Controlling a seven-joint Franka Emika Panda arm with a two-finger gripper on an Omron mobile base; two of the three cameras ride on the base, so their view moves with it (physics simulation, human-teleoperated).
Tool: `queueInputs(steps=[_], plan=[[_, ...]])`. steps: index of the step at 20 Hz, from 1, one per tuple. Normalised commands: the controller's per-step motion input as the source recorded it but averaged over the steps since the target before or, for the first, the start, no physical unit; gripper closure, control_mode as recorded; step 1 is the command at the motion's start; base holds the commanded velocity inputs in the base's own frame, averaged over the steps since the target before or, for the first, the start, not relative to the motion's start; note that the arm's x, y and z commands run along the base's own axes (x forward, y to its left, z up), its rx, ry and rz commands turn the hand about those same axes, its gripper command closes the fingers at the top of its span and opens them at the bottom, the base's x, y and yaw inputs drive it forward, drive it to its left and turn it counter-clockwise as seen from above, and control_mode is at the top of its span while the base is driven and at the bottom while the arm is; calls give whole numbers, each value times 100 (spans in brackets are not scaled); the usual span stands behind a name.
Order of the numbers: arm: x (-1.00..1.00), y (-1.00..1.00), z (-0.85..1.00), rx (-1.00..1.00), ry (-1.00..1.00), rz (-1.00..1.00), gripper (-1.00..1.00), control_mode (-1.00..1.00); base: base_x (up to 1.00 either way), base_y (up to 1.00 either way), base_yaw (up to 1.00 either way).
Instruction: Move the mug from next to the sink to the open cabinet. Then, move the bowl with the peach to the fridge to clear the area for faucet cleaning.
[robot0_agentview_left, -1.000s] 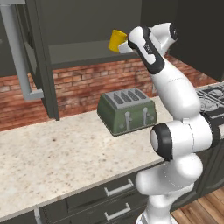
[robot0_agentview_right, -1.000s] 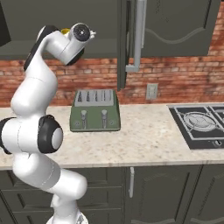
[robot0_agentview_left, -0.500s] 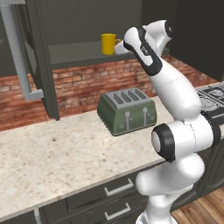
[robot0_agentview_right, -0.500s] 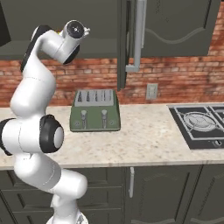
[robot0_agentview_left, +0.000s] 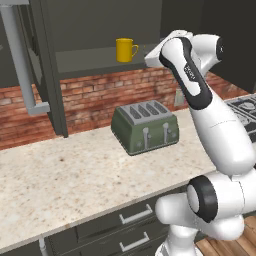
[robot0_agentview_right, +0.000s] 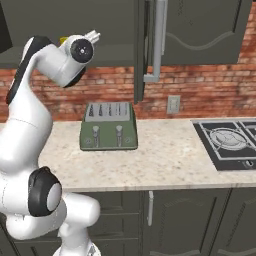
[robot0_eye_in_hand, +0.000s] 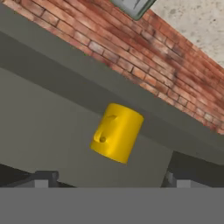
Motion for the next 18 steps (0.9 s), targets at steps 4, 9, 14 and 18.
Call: queueInputs(steps=[4, 9, 14, 18], plan=[[-100, -24, -34, 3, -20, -3, -100, -100, 0, 0, 0], [-100, -4, -92, -3, -8, 0, -100, -100, 0, 0, 0], [-100, 0, -100, -13, 0, 0, -100, -100, 0, 0, 0], [-100, 3, -38, -3, -19, 0, -100, -100, 0, 0, 0]])
